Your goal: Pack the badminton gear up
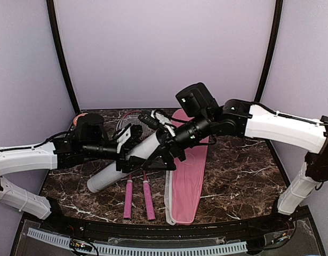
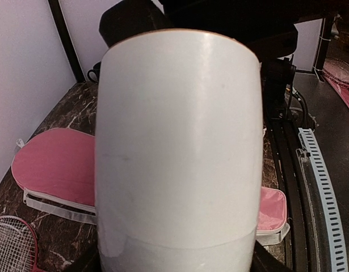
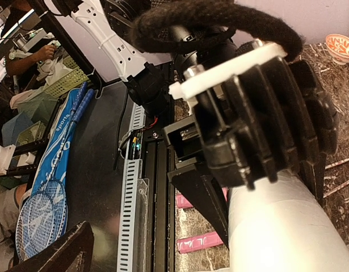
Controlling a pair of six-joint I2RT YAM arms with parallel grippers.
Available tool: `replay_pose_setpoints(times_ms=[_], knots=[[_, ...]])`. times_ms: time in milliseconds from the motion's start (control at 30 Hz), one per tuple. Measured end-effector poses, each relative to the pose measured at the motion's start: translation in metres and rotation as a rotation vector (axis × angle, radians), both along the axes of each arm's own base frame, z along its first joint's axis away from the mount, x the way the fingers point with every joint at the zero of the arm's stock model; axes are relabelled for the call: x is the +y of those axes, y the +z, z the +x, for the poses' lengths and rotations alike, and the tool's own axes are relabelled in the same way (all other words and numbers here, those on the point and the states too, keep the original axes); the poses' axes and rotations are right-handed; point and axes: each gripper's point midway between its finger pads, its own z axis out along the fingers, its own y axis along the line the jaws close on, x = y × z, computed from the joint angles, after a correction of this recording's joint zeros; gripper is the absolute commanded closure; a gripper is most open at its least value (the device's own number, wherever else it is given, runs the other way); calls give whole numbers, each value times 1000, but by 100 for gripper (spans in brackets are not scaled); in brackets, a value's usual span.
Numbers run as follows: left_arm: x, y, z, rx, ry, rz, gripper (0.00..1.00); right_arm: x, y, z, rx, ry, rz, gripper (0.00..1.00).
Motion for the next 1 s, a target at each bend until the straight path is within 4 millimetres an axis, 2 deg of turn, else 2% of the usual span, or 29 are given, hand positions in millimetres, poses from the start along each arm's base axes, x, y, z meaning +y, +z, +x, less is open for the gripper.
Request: replay_pose_setpoints(times_ms=[100,200,267,400,467,533,633,700,767,833,900,1000], knots=[[0,0,0,-3,2,3,58,-5,2,3,-1,-12,0,8],[1,0,0,-4,3,2,58,-22,9,7,3,-46,-5,9],[1,1,0,-4,4,1,58,-37,26,15,-12,-88,20,10],[1,0,0,-5,6,6,58,-72,74,32,-69,-178,133,14],[1,0,1,-8,10,7,57,-93,89,47,-90,-254,182,16],[2,0,1,-10,16,6,58,-112,88,70,-99,-355,193,22],[5,3,0,-20,23,0,58,-136,57,113,-77,-536,128,31],[7,4,-1,-25,25,-4,58,-148,18,142,-41,-658,30,37],[7,4,0,-26,26,-5,57,-154,-25,162,-7,-737,-88,42],[7,4,-1,-27,26,-4,57,-156,-61,175,15,-782,-193,46],[6,4,-1,-28,27,-4,58,-160,-90,183,27,-816,-279,50],[6,4,-1,-29,26,-3,58,-164,-118,191,28,-837,-363,58]])
